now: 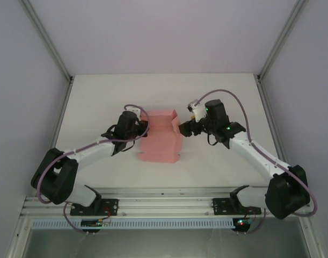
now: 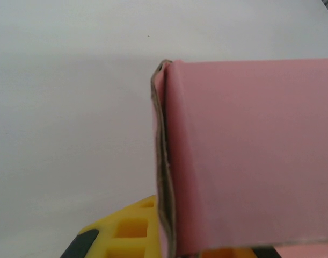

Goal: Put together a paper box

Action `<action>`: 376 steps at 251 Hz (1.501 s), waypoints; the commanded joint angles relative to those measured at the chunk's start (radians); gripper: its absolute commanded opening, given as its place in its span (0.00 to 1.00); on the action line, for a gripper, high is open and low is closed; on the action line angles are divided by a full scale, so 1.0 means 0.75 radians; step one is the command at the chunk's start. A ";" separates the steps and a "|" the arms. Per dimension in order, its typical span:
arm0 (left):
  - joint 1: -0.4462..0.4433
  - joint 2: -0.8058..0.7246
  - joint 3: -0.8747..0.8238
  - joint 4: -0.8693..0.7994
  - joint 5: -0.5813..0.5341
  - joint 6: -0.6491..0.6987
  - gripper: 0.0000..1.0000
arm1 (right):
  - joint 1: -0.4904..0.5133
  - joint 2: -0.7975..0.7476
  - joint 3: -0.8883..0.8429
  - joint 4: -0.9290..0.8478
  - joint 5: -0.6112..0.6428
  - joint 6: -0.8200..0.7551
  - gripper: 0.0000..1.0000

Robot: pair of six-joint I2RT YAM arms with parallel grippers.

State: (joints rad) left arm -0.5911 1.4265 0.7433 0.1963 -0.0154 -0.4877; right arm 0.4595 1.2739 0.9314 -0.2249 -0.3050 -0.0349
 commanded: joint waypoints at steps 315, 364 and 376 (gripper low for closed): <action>-0.044 0.017 0.256 -0.545 -0.469 -0.292 0.00 | 0.185 0.576 0.414 -0.363 1.772 0.485 0.02; -0.022 0.028 0.248 -0.524 -0.415 -0.288 0.00 | 0.148 0.466 0.266 -0.156 1.616 0.454 0.03; -0.022 0.037 0.255 -0.509 -0.387 -0.275 0.00 | 0.171 0.429 0.209 -0.049 1.542 0.406 0.05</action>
State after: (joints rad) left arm -0.6758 1.4628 0.9352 -0.0349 -0.1574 -0.6415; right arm 0.7029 1.6569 1.2041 -0.2413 0.5983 0.2733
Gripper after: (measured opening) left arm 0.072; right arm 0.102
